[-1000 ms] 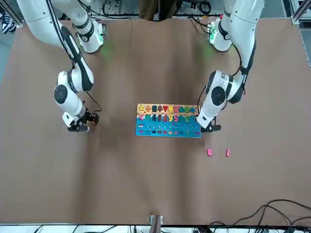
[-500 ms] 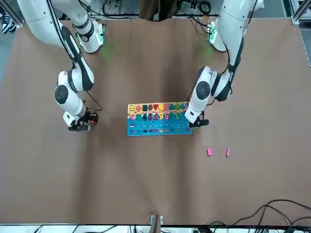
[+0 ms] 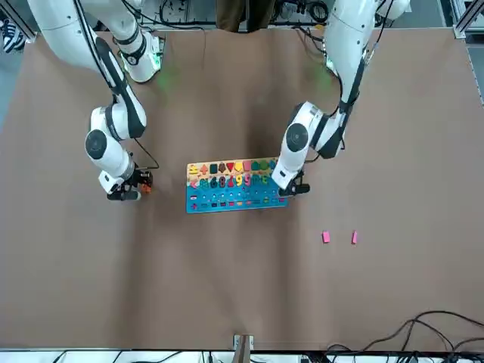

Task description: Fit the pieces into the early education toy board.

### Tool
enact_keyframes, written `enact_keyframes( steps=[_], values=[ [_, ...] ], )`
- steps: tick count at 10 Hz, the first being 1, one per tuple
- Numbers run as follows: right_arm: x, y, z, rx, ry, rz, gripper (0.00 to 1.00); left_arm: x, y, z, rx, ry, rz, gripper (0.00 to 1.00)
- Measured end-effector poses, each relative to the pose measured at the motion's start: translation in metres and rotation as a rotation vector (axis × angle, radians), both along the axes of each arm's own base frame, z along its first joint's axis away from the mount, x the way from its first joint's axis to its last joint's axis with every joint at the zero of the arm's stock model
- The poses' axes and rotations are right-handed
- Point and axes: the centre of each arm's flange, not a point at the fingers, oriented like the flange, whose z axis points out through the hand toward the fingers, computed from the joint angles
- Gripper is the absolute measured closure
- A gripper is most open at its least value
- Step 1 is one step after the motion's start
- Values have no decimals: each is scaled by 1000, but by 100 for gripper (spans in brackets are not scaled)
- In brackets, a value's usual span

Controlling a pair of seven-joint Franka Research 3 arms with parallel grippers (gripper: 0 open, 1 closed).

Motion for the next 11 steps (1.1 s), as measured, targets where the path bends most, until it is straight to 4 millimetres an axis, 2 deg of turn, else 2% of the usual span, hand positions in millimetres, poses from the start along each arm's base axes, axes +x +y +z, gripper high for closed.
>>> enact_keyframes(
  steps=[3, 6, 9, 11],
  values=[
    [-2, 0, -1, 0, 4, 0, 37, 11, -35, 1, -1, 0, -24, 99],
    [-3, 1, -2, 0, 6, -1, 37, 11, -65, 0, -11, -18, -34, 99],
    [-6, 13, -3, -2, 22, -1, 37, 9, -79, 1, -18, -28, -38, 99],
    [-8, 18, -3, -3, 23, 5, 37, 12, -79, 2, -10, -16, -35, 96]
  ],
)
